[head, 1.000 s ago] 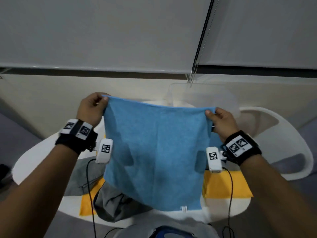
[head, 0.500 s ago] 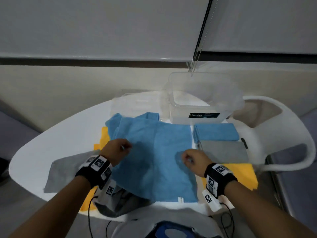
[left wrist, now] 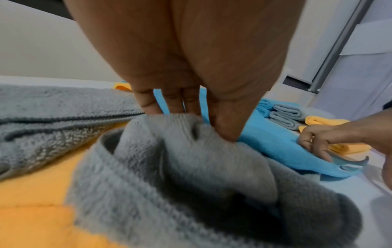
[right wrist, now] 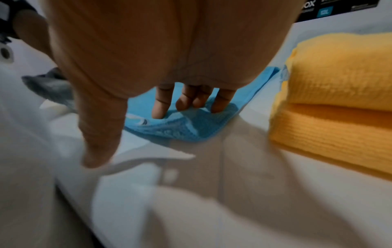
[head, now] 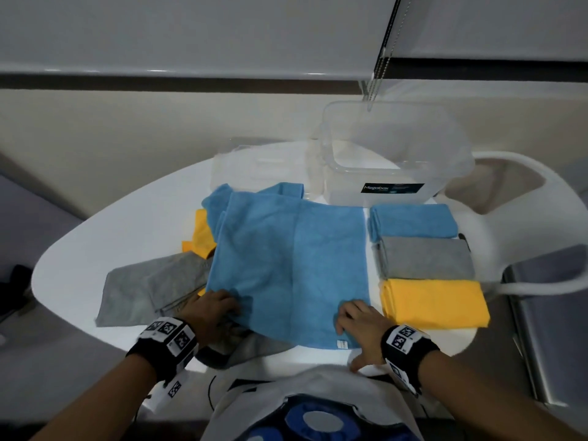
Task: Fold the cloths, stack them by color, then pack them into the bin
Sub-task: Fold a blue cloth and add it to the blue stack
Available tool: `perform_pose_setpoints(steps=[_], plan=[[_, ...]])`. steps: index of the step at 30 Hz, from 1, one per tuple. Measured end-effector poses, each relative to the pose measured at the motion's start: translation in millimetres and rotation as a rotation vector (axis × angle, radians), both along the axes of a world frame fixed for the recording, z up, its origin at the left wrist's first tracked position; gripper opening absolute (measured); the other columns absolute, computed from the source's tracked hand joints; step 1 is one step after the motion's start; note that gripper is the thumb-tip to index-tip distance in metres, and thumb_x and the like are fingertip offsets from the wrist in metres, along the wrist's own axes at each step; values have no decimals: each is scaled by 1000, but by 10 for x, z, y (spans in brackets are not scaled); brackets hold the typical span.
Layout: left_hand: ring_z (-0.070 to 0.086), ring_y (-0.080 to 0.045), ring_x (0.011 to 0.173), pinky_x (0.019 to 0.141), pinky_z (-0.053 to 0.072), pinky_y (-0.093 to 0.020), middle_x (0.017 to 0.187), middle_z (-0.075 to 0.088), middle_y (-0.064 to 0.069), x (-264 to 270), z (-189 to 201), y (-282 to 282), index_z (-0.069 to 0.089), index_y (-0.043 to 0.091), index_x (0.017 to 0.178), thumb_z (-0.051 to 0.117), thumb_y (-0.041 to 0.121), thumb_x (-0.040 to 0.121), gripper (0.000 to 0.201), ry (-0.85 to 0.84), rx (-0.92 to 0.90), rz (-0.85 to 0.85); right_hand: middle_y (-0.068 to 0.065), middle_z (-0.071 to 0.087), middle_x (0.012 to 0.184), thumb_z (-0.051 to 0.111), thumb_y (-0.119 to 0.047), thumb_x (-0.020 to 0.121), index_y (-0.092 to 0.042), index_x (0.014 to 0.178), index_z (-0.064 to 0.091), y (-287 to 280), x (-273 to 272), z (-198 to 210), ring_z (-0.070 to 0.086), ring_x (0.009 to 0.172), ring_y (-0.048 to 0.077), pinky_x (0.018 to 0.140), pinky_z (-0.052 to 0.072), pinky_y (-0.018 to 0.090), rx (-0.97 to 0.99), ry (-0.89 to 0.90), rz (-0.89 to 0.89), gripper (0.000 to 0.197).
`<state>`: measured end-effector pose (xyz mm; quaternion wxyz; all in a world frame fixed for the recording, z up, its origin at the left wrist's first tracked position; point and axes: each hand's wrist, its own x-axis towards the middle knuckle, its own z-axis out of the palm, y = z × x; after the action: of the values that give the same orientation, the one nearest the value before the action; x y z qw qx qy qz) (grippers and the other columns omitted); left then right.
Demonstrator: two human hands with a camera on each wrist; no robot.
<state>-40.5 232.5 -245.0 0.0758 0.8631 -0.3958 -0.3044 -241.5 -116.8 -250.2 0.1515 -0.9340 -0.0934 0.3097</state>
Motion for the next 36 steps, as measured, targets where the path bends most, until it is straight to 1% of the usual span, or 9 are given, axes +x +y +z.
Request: perform_pose_setpoints(steps=[4,7,10,14,18,26,31,33,36], plan=[[61,-23,104,87,49,-33,108,62,4,13,140,-144,64,26,102,55,36,71,34,-15,26,27,-2,37,121,69,-38,71,-25,103,48,8,42,1,32,115,19,93,40,35,-19,-44,4,41],[60,-21,105,86,46,-28,109,64,6,5,218,-260,62,25,108,43,42,78,39,-39,62,69,4,48,116,62,-26,76,-18,98,58,-14,135,25,42,111,26,89,44,37,25,-22,-32,24],[60,-20,100,84,44,-29,95,59,12,47,266,-337,55,27,96,40,47,82,29,-34,90,55,5,56,105,57,-25,82,-14,98,58,-37,219,88,50,102,25,90,44,37,93,6,-152,19],[55,-17,107,91,42,-37,109,54,12,-69,276,-418,45,34,108,42,79,61,65,-137,221,-43,3,58,91,53,-24,91,-22,98,47,-78,285,170,52,78,22,68,41,34,84,-13,-336,10],[49,-25,117,93,40,-42,125,49,3,-191,213,-573,40,35,127,48,75,68,72,-234,284,-85,-1,56,74,49,-23,95,-26,95,38,-172,281,150,52,64,21,57,36,33,115,-2,-495,11],[51,-24,114,91,41,-40,121,53,5,-199,266,-509,50,36,124,48,62,80,51,-224,226,12,-10,47,68,51,-23,95,-37,86,38,-230,158,227,47,66,13,55,32,22,109,45,-454,22],[62,-28,94,77,51,-36,94,65,0,-80,334,-478,66,24,90,30,63,75,55,-115,-127,133,2,57,80,50,-20,92,-16,100,51,-247,256,380,52,73,22,53,31,26,29,56,-438,9],[62,-29,93,77,49,-35,93,65,-3,-40,359,-494,63,20,92,25,60,78,57,-87,-170,147,4,59,80,49,-19,92,-16,110,53,-254,293,398,53,69,21,51,31,23,47,40,-468,18],[60,-28,95,74,41,-33,97,63,-3,-42,395,-547,53,21,96,22,64,80,56,-68,-123,104,-11,46,68,45,-17,94,-20,127,49,-225,326,388,46,61,11,49,26,13,50,39,-481,33]])
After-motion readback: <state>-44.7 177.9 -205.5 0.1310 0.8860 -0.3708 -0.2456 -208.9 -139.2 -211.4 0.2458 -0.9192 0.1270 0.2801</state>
